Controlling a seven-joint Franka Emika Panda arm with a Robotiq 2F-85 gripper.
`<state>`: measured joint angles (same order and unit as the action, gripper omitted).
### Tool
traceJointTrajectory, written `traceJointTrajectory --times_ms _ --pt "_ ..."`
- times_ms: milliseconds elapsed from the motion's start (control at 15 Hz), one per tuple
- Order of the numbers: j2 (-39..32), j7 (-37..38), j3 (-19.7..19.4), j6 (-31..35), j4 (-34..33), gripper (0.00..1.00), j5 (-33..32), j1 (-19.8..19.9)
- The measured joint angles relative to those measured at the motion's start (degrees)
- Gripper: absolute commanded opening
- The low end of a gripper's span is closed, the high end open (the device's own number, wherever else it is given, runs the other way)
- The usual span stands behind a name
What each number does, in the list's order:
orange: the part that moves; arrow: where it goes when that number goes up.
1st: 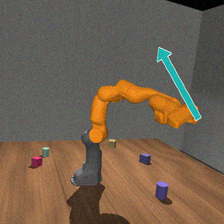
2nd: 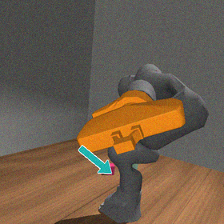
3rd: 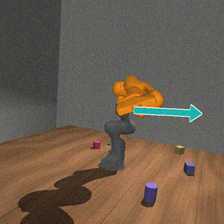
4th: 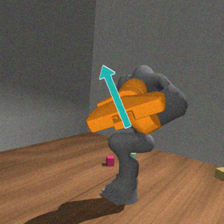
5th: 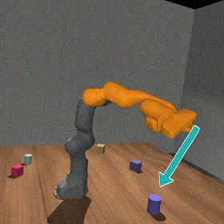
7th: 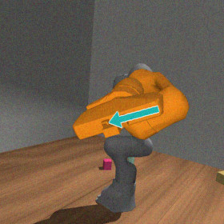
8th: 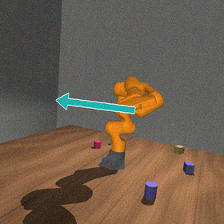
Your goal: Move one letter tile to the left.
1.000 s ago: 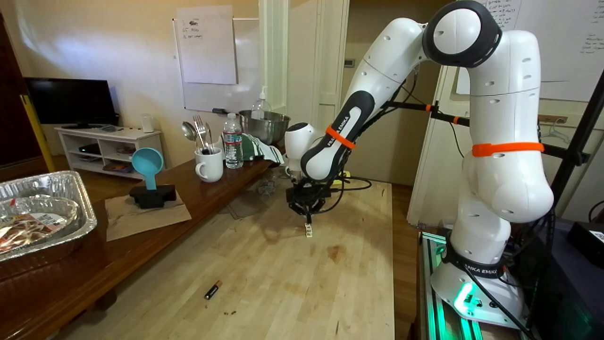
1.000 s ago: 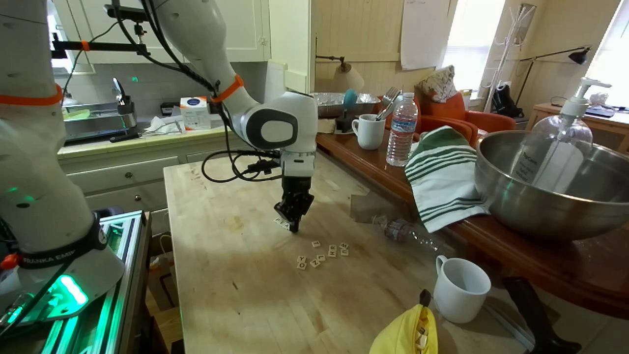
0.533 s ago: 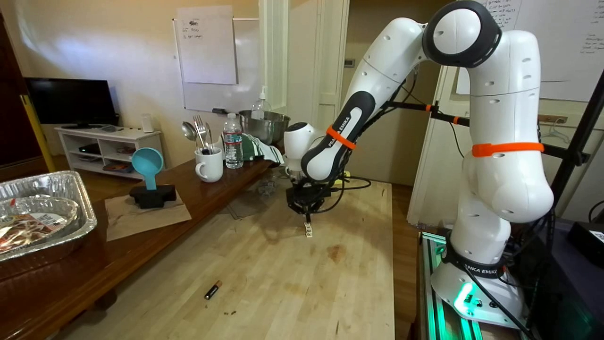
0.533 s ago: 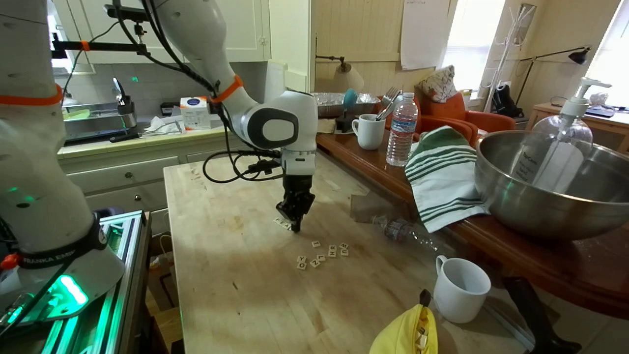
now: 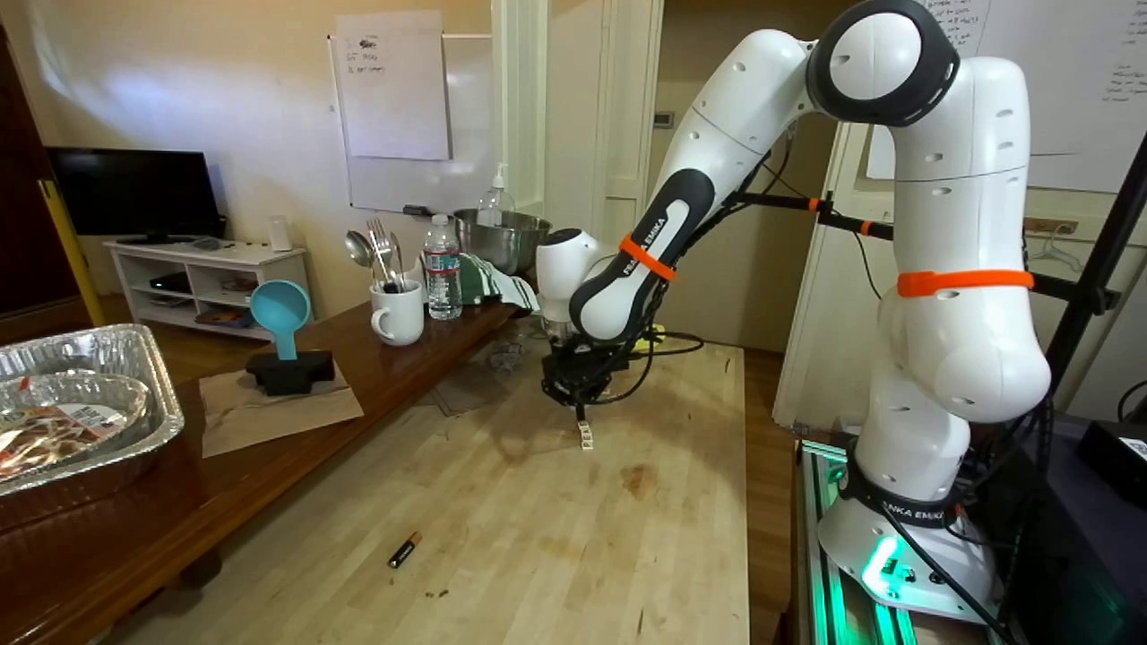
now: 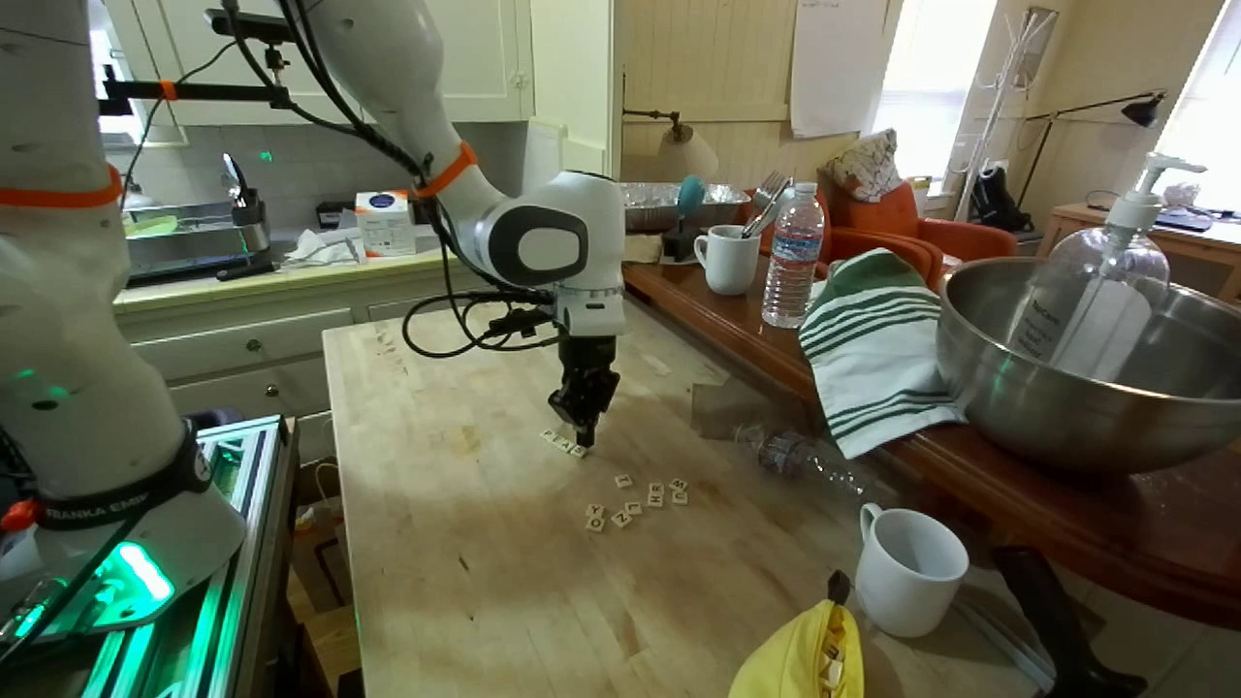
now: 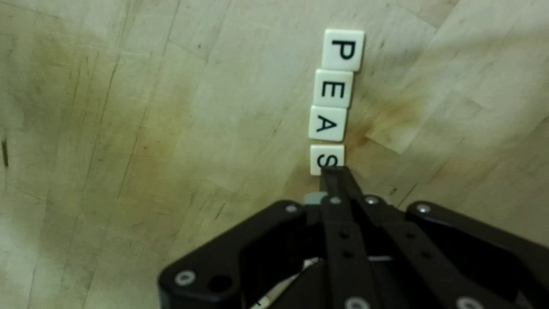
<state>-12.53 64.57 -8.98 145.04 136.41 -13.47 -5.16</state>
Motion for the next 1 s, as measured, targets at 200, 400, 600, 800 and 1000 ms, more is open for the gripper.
traceJointTrajectory --times_ms 200,400,600,800,1000 --pt "1.2 -7.2 1.6 1.1 0.1 0.00 0.8 0.8" --pt "2.4 -17.0 3.0 2.6 0.4 0.27 2.8 1.8" --pt "3.5 -28.1 4.2 2.8 0.6 0.47 5.8 2.6" --pt "4.4 -39.0 5.1 2.8 0.9 0.69 8.0 3.1" --pt "5.3 -48.0 5.6 2.8 1.4 0.91 8.1 3.2"
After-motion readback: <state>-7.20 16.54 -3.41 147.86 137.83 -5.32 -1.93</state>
